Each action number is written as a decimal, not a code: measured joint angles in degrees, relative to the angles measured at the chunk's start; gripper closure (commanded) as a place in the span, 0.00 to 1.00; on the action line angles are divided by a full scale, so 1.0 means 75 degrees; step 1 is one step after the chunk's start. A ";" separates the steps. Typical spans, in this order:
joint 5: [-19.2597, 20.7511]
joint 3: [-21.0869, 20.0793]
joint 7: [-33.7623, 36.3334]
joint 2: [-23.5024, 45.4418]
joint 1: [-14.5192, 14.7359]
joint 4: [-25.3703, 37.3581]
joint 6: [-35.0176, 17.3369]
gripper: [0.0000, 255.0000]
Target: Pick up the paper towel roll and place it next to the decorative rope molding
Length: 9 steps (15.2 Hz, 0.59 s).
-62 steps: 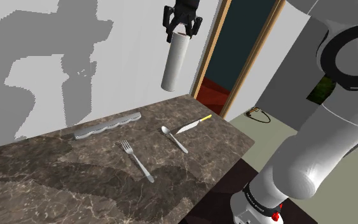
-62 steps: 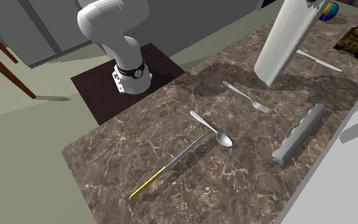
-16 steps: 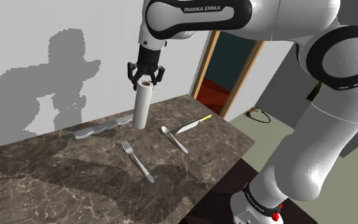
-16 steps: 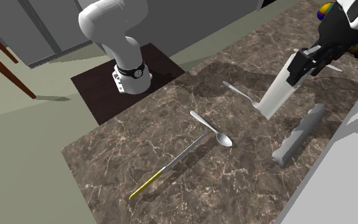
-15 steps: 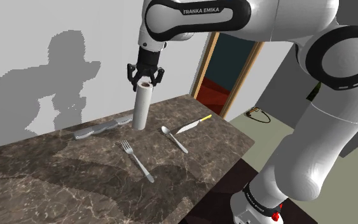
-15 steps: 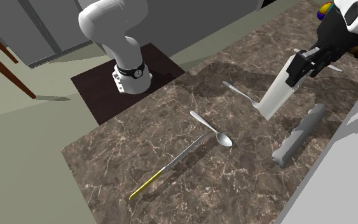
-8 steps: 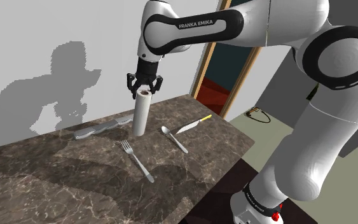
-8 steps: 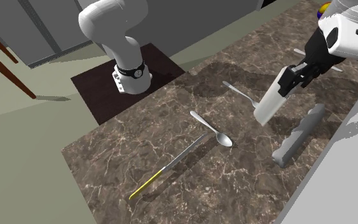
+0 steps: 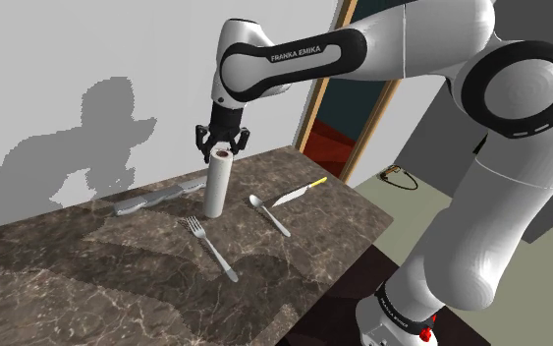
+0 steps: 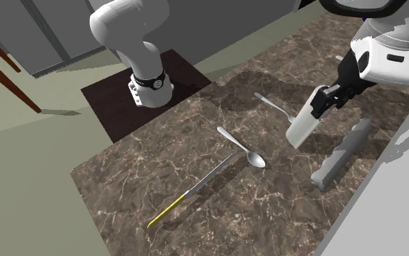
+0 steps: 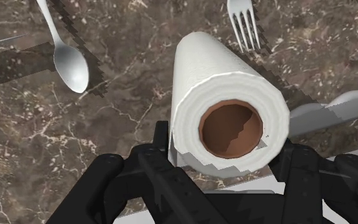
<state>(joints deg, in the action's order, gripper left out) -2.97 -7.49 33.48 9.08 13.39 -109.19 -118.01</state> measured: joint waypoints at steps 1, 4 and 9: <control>0.0000 0.0000 -0.0001 0.0002 0.0000 -0.0003 -0.0006 1.00; 0.0000 0.0001 -0.0002 0.0004 -0.0001 -0.0007 -0.0013 0.00; 0.0000 0.0001 -0.0002 0.0004 -0.0001 -0.0008 -0.0014 0.00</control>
<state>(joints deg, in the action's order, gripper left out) -2.97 -7.48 33.46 9.11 13.39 -109.24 -118.12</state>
